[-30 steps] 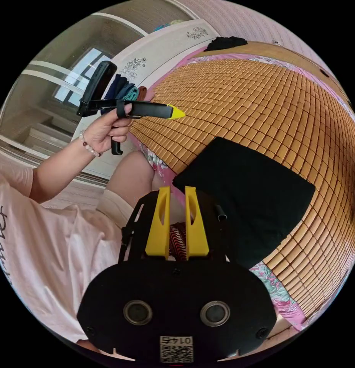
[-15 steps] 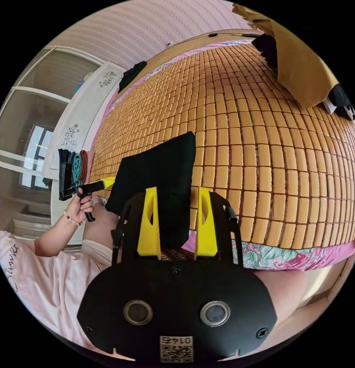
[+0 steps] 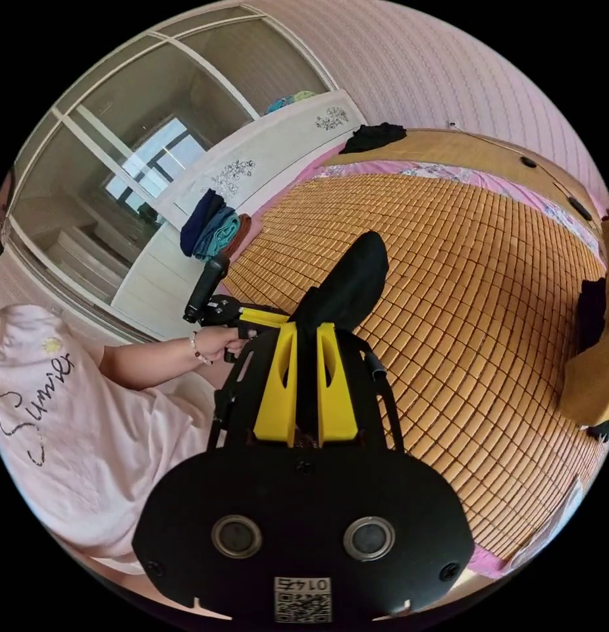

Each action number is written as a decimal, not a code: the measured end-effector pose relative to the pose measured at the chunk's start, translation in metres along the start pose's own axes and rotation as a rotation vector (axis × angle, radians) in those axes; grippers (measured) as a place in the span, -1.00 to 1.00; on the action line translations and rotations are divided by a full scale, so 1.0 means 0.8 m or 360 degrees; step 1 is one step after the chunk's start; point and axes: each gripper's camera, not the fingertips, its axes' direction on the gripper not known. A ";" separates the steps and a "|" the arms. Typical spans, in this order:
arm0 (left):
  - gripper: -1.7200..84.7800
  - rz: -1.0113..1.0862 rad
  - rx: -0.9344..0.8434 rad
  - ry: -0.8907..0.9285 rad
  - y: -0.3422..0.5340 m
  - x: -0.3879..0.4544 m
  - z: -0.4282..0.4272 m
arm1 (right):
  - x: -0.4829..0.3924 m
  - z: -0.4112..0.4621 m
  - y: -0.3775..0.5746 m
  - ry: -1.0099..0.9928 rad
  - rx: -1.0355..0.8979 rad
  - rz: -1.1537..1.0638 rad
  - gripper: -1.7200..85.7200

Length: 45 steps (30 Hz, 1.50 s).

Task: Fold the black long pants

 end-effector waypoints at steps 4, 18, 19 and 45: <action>-0.85 -0.0140 0.0300 -0.0067 0.045 -0.017 -0.082 | -0.112 -0.003 -0.088 -0.0014 -0.0021 -0.0452 -0.87; -0.84 -0.1112 0.1750 -0.0787 0.410 -0.135 -0.452 | -0.534 0.129 -0.376 -0.0516 -0.0159 -0.1694 -0.86; -0.84 -0.1109 0.1774 -0.0838 0.414 -0.139 -0.467 | -0.562 0.140 -0.408 -0.0529 -0.0149 -0.1706 -0.86; -0.74 -0.0133 0.0750 -0.1190 0.116 0.027 -0.362 | -0.329 0.104 -0.245 0.0223 -0.0347 -0.0819 -0.84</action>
